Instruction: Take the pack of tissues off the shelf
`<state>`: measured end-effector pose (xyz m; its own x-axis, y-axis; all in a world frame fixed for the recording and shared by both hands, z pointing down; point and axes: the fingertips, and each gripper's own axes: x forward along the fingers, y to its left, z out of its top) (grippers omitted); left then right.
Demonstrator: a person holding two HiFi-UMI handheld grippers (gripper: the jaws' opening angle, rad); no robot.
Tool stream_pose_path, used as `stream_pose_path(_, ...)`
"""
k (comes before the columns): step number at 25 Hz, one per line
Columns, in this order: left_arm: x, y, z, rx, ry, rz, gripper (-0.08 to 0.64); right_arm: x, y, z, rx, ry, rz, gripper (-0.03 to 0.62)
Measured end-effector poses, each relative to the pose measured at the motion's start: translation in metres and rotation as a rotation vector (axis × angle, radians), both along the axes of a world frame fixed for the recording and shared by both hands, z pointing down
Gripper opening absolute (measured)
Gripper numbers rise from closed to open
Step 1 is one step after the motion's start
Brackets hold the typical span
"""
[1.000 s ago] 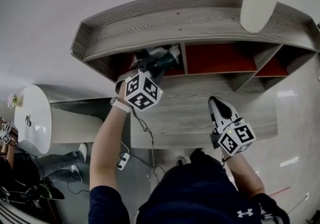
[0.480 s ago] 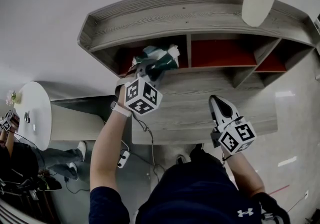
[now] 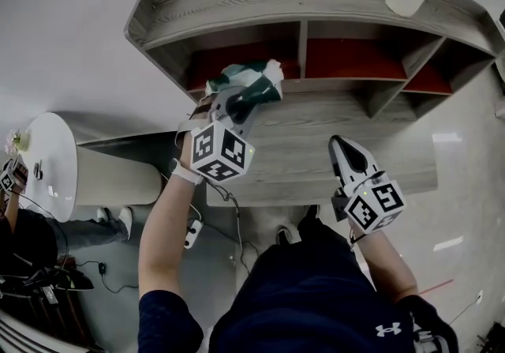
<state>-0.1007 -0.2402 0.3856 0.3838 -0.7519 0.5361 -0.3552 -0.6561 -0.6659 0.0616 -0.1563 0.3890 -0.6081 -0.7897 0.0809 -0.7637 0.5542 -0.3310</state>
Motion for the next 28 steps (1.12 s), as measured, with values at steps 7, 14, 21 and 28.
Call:
stream_pose_path(7, 0.008, 0.041, 0.012, 0.015, -0.028, 0.042, 0.104, -0.004, 0.022, 0.004, -0.011, 0.001, 0.004, 0.012)
stream_pose_path(14, 0.009, 0.072, 0.033, 0.006, -0.023, 0.058, 0.104, -0.006, 0.043, 0.011, -0.026, 0.002, 0.020, 0.012)
stream_pose_path(21, 0.012, 0.083, 0.063, 0.004, -0.044, 0.051, 0.104, -0.003, 0.052, 0.015, -0.032, 0.006, 0.030, 0.012)
stream_pose_path(28, 0.011, 0.079, 0.093, 0.005, -0.041, 0.016, 0.104, 0.006, 0.053, 0.017, -0.034, 0.016, 0.048, 0.012)
